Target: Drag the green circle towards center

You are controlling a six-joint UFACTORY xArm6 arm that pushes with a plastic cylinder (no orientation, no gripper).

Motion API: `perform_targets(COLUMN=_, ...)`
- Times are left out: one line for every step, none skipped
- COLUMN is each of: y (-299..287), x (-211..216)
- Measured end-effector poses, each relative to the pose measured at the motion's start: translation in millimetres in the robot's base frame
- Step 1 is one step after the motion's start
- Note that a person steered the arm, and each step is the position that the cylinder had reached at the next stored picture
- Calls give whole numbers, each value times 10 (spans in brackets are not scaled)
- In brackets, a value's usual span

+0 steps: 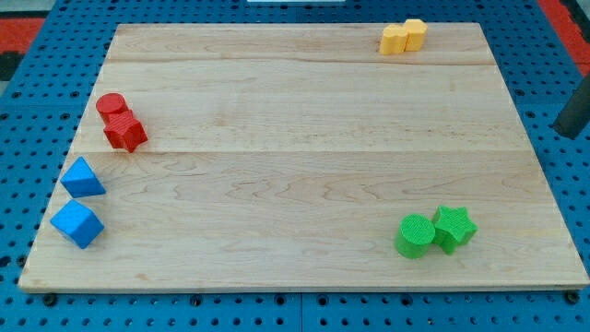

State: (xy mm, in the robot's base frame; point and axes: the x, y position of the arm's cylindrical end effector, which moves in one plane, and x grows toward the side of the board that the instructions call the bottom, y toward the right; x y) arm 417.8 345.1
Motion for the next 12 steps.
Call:
perform_targets(y=2, x=74)
perform_targets(y=3, x=129)
perform_targets(y=-336, x=945)
perform_targets(y=-884, x=1631)
perform_targets(y=-1834, x=1645)
perform_targets(y=-2431, x=1478)
perform_targets(y=-2419, x=1302)
perform_targets(y=-2469, x=1634)
perform_targets(y=-2941, x=1766)
perform_targets(y=-3596, x=1705)
perform_targets(y=-2995, x=1474)
perform_targets(y=-2334, x=1439)
